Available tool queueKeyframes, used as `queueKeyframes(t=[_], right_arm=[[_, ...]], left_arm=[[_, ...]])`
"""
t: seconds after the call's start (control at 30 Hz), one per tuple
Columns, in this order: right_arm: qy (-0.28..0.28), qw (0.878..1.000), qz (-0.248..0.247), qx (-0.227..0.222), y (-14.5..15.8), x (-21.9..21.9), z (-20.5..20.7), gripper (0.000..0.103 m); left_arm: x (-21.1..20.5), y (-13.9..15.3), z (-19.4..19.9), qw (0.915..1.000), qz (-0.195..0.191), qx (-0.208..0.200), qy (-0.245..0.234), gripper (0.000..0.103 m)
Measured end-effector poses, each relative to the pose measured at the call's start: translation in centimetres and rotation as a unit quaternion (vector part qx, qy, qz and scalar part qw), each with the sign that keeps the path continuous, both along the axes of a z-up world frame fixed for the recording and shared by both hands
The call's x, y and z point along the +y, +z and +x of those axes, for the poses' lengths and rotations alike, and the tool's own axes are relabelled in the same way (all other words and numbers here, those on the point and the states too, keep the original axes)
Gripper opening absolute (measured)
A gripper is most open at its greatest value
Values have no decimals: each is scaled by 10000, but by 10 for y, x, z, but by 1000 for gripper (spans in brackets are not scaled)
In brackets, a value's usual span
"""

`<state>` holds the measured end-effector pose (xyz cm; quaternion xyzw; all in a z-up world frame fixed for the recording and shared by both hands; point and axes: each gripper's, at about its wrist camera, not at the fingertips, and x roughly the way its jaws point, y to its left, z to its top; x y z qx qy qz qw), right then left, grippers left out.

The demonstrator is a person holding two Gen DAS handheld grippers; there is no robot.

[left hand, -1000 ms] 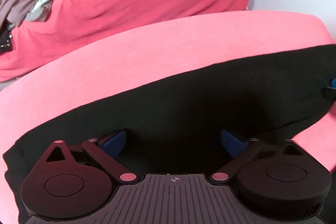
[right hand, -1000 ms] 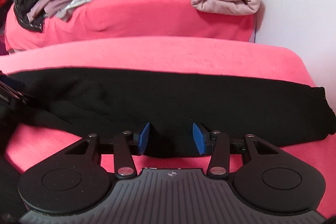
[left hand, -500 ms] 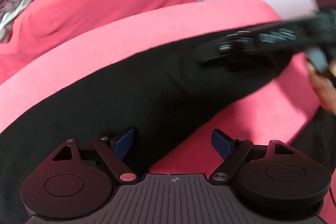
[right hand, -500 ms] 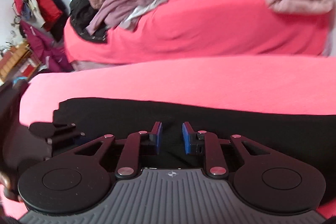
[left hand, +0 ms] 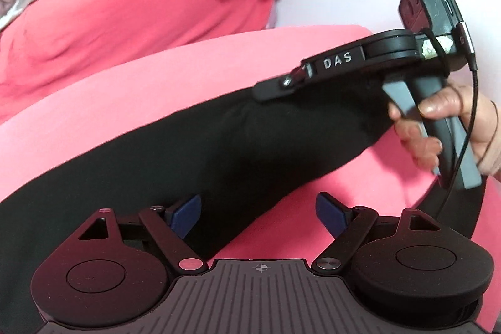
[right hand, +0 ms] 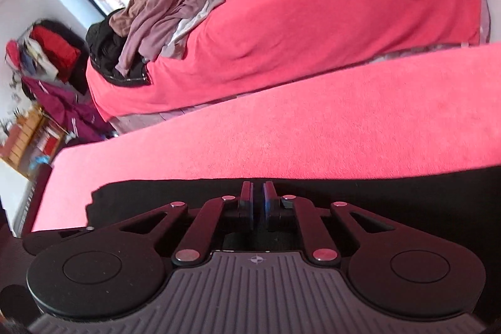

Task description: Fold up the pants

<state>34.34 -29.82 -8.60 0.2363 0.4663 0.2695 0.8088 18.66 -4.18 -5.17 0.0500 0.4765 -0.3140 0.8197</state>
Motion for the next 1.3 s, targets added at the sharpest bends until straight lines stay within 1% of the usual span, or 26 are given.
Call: queueKeyframes(t=[0.07,0.13,0.17,0.2,0.27,0.33,0.37,0.4,0.43,0.5,0.53,0.6,0.67,0.7,0.73,0.8,0.83,0.87,0.93,1.03,1.07,1.13,1.2,1.27,1.3], right_arm=[[106,9998,125,145,-3,0,-3,11],[107,9997,-87,193,-7,4,-4,11],[31,9995,-260,165,-9,3,-4,5],[-65,9996,-231,135,-11,-2,-5,4],[-372,9991,-170,115,-11,-13,-7,6],[-450,9988,-207,-32,-5,-17,-13,15],[-453,9987,-185,-126,0,-18,-19,35],[-426,9988,-133,-190,2,-15,-23,51],[-329,9992,-56,-233,5,-13,-28,54],[-124,9996,17,-244,8,-6,-36,54],[-103,9997,24,-207,7,-5,-39,54],[-257,9996,-45,-118,5,-4,-46,53],[-365,9991,122,-158,10,-8,-59,53],[-348,9988,294,-156,13,-8,-68,53],[-219,9985,488,-119,15,-4,-79,53],[164,9974,695,-3,17,13,-95,53],[410,9963,754,68,15,27,-105,53],[592,9951,779,112,14,37,-113,53],[803,9936,767,188,8,63,-124,53],[929,9925,635,471,-7,96,-130,52],[923,9937,542,332,-6,99,-133,47],[1008,9942,295,237,3,92,-136,47],[836,9965,53,53,11,66,-145,57],[616,9980,-112,-113,20,34,-156,58],[433,9989,-119,-124,23,15,-162,62]], left_arm=[[-11,-9,2,10000,35,53,-76,103],[-21,-21,0,9989,50,351,-315,103],[-22,-27,-5,9984,118,362,-424,103],[-24,-29,-15,9982,239,139,-537,103],[-25,-29,-26,9968,420,28,-680,103],[-22,-25,-28,9969,362,146,-689,103],[-18,-21,-27,9972,260,256,-659,103],[-13,-17,-26,9973,141,375,-616,103],[-7,-12,-24,9974,-22,469,-555,103],[11,1,-26,9982,-250,434,-344,103],[17,3,-22,9987,-261,394,-197,103],[35,5,-10,9990,-201,344,202,103],[56,1,6,9965,-240,404,689,103],[68,-4,16,9938,-319,538,921,103],[77,-11,24,9904,-390,723,1115,103],[90,-26,35,9841,-429,1046,1371,103],[92,-33,36,9824,-418,1131,1425,103],[93,-33,37,9828,-440,1110,1408,103],[88,-32,33,9852,-334,986,1359,103],[73,-34,32,9896,31,805,1191,103],[71,-35,32,9911,182,743,1094,103],[79,-31,33,9918,389,658,1021,103],[92,-27,33,9899,480,660,1161,103],[105,-21,29,9876,346,706,1359,103],[112,-16,24,9859,286,695,1497,103]])
